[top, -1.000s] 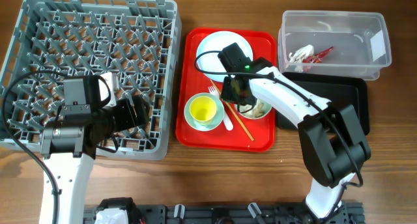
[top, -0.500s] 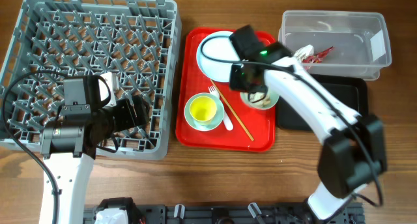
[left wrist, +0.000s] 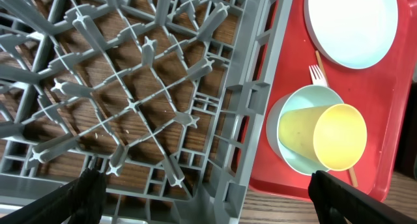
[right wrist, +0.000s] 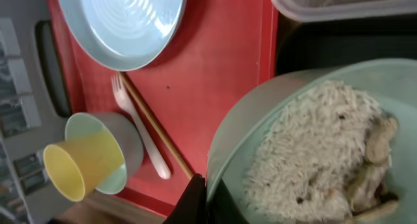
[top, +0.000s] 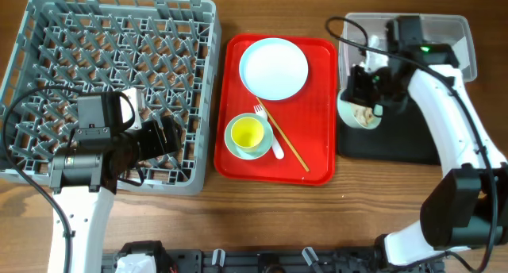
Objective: Sort waste into correct bins and load items into the dishwasher rack
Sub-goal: 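Lift the bowl and tip the rice onto the black tray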
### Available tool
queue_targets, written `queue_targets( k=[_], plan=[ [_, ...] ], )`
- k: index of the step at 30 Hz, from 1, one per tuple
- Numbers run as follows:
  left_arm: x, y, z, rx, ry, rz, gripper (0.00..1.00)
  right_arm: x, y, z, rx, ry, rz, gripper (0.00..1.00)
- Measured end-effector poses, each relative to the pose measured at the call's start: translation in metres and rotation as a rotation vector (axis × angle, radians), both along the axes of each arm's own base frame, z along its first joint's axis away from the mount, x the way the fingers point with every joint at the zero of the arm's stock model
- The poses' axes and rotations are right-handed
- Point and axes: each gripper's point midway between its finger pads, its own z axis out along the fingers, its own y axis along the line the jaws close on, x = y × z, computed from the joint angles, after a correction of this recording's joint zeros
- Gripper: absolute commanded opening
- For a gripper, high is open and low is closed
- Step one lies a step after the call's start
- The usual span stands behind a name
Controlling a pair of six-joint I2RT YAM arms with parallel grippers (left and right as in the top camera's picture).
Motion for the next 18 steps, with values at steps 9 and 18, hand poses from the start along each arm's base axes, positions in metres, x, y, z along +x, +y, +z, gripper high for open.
queue_targets(
  k=[9,18],
  plan=[
    [0.001,0.0,0.0,0.0,-0.003,0.0,1.0,-0.018,-0.022,-0.034,0.287,-0.027,-0.036,0.04],
    [0.001,0.0,0.0,0.0,-0.003,0.0,1.0,-0.012,-0.055,0.001,0.622,-0.138,-0.202,0.04]
  ],
)
